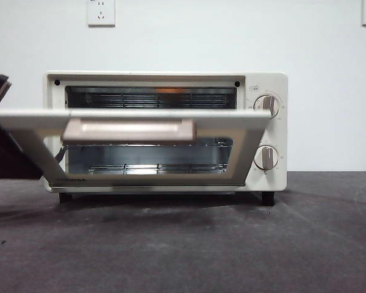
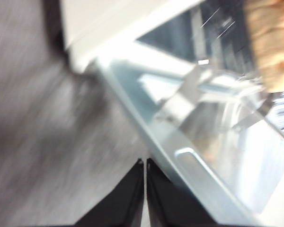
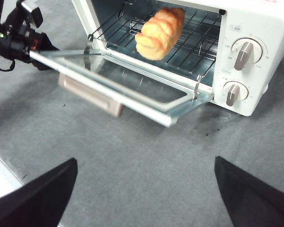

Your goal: The left arm flap open the oven, the right arm pick bread and place it into oven, the left arm flap close the oven

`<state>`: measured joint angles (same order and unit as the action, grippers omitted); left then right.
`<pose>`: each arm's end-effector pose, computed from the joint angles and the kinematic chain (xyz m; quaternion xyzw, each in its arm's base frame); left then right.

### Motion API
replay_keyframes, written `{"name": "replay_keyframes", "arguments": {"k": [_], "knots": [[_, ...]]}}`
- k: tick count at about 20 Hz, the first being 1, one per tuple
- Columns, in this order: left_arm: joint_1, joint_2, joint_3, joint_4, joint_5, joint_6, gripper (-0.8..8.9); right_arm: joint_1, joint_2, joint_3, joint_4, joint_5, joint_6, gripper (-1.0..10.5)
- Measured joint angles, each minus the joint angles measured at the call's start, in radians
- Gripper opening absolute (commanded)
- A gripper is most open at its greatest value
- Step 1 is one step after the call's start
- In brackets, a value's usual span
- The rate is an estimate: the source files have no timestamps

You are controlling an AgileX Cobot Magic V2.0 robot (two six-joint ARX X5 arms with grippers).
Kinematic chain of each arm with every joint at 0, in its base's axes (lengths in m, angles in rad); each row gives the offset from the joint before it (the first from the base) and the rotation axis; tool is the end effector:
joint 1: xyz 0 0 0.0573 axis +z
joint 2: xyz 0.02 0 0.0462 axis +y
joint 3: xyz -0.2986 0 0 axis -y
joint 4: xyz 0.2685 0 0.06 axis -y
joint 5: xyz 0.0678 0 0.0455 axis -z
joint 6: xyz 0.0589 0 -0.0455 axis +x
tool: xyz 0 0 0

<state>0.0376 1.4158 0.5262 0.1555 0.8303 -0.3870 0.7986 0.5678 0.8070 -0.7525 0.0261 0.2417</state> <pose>0.2709 -0.0333 0.1557 -0.3136 0.3888 -0.2910 0.8159 0.0885 0.0887 0.3238 0.0070 0.2748 0.3337 0.9017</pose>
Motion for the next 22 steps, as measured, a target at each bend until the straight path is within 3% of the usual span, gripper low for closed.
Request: {"name": "replay_keyframes", "arguments": {"k": [17,22], "knots": [[0.024,0.0,0.007,0.302,0.027,-0.152,0.15,0.0,0.0,0.0,0.0,0.0,0.01,4.6],[0.024,-0.007,0.008,0.314,0.027,-0.18,0.16,0.0,0.0,0.0,0.0,0.0,0.01,4.6]]}}
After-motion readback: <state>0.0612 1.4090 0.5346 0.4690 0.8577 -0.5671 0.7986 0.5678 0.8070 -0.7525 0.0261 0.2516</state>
